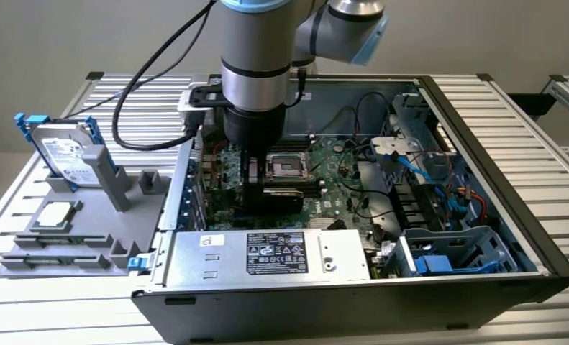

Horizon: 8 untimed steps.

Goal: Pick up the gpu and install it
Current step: 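Press down on the gpu until it lock into place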

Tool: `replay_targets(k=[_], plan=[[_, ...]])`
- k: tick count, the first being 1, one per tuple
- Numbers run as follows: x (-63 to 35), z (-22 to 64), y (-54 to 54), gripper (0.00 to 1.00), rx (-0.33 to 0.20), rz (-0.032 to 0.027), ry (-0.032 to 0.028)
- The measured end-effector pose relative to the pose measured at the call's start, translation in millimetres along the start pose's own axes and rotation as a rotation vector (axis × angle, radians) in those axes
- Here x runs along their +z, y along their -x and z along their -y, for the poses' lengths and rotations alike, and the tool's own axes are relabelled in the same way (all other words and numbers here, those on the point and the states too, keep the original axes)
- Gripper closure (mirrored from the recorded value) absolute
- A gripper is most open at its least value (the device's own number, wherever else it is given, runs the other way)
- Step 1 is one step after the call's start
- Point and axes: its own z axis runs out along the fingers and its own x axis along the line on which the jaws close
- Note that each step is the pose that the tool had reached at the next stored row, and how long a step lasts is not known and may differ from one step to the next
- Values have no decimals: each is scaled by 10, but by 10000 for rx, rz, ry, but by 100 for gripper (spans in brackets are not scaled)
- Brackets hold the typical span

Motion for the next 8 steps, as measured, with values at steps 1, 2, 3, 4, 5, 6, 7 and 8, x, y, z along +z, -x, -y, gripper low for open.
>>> replay_targets(k=[1,2,3,4,5,6,7,8], plan=[[-39,-2,0,42,-1,0,70],[-93,-5,0,42,0,0,162],[-110,-6,0,42,0,-1,195],[-133,-7,0,42,0,-2,242],[-142,-8,0,51,0,-3,261],[-151,-8,0,57,0,-2,278],[-159,-9,-1,57,0,-4,295],[-166,-9,0,63,0,-3,308]])
